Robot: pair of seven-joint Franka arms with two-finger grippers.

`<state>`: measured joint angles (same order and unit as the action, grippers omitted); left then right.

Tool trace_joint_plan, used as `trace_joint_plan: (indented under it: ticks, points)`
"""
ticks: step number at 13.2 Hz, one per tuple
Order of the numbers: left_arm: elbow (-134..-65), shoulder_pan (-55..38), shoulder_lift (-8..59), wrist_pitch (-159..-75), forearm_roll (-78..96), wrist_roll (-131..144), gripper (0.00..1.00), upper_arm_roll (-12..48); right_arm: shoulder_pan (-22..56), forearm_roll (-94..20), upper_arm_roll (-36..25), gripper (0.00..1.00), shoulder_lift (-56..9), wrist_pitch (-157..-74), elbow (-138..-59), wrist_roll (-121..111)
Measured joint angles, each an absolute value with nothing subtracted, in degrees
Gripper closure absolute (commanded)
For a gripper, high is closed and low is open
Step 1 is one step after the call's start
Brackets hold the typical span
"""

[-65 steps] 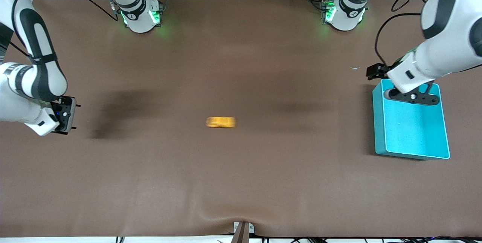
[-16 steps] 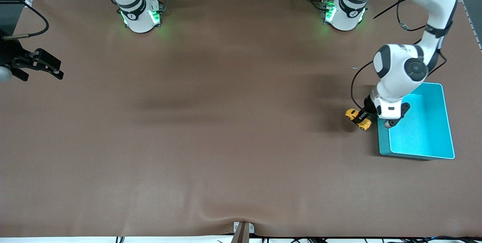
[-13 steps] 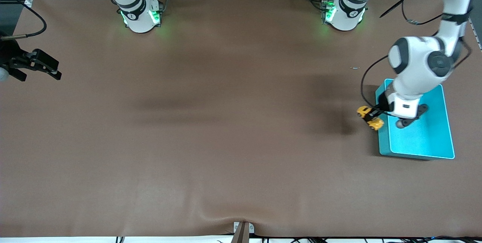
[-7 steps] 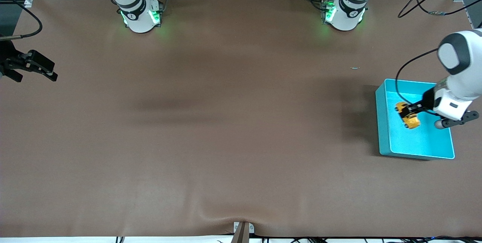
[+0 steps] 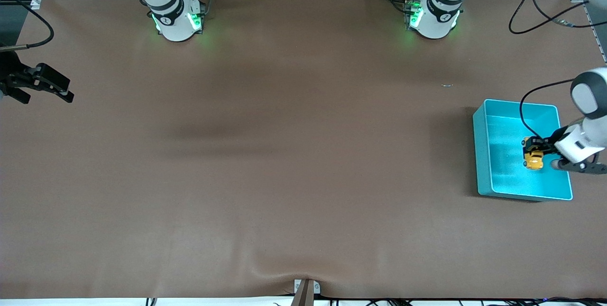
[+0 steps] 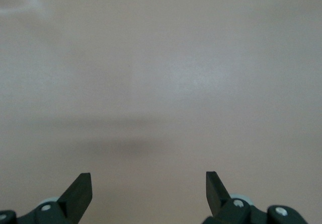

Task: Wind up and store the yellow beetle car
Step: 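Carry the car over the turquoise bin and lower it inside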

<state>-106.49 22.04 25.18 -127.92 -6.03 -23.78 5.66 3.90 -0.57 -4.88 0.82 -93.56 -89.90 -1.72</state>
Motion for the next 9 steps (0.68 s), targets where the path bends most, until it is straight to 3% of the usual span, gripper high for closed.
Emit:
trace_joint_plan:
  ticks: [5,6,7,8,9]
  points:
    - [-105.9,24.1,29.6,-128.8,-7.6,-24.8,1.00,5.6,3.9,-0.7,-4.9,0.00,0.8,-93.8,-89.9,-1.7]
    - [-105.9,24.1,29.9,-128.8,-7.6,-24.8,0.81,5.7,3.9,-0.7,-4.9,0.00,0.8,-93.8,-89.9,-1.7]
    - [-105.9,24.1,30.2,-128.8,-7.6,-24.8,0.25,6.0,3.9,-0.7,-4.9,0.00,0.8,-93.8,-89.9,-1.7]
    - [-105.9,24.0,30.3,-128.8,-7.6,-24.8,0.00,6.5,3.9,-0.7,-4.9,0.00,0.8,-93.8,-89.9,-1.7]
    - [-105.9,23.9,30.4,-128.8,-7.6,-24.8,0.00,7.2,3.9,-0.7,-4.9,0.00,0.8,-93.8,-89.9,-1.7]
